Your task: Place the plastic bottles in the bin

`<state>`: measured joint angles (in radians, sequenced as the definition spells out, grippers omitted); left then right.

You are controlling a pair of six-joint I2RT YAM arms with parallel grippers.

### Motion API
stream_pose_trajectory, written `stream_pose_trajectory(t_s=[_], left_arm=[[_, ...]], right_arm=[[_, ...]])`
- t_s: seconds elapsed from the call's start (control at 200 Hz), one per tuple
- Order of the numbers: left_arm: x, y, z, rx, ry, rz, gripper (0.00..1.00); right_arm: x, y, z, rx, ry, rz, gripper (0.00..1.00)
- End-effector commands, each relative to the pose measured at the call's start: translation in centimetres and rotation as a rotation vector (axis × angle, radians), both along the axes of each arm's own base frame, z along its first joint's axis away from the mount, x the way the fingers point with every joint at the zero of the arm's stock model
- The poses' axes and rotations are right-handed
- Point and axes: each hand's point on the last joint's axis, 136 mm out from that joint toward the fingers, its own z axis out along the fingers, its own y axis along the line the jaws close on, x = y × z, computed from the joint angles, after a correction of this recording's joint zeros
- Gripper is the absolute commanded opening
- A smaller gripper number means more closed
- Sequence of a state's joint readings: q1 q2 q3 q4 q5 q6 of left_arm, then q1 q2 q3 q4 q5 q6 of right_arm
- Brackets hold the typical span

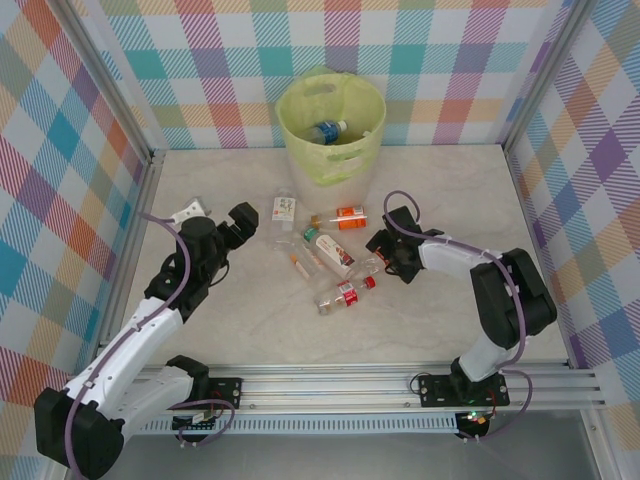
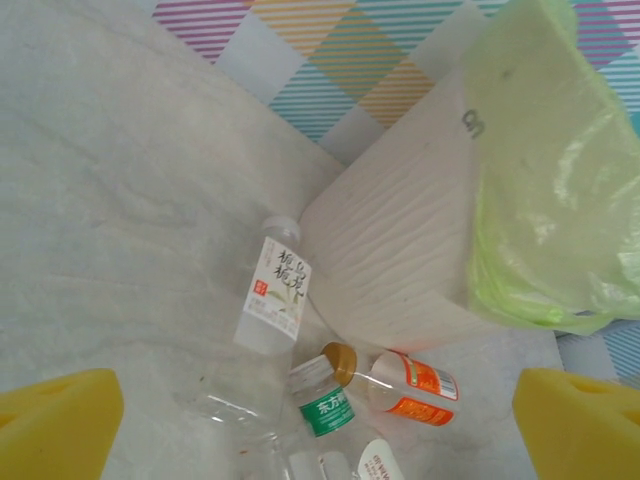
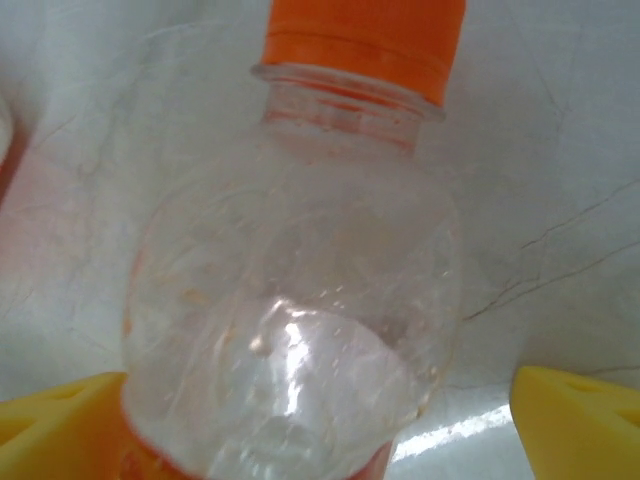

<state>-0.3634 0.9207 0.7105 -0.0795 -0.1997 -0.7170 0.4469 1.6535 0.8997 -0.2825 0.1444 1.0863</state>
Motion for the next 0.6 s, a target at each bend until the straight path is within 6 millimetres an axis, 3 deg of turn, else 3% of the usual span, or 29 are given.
stream_pose_trajectory(t_s=[0.0,0.2,0.595], left_arm=[[-0.1,0.4,0.1,-0.048,0.000,0.021,1.00],[0.0,0.4,-0.3,-0.051,0.009,0.023,1.00],[-0.8,1.4,-1.4,-0.033,0.042,0.058,1.00]], right_arm=[[0.8,0.4,-0.1,-0.002,-0.015,-0.019,0.95],[1.3,0.8,-0.2,0.007,-0.052,-0.009,0.83],[1.4,0.6,1.4,0.010,-0.176,0.052,0.56]])
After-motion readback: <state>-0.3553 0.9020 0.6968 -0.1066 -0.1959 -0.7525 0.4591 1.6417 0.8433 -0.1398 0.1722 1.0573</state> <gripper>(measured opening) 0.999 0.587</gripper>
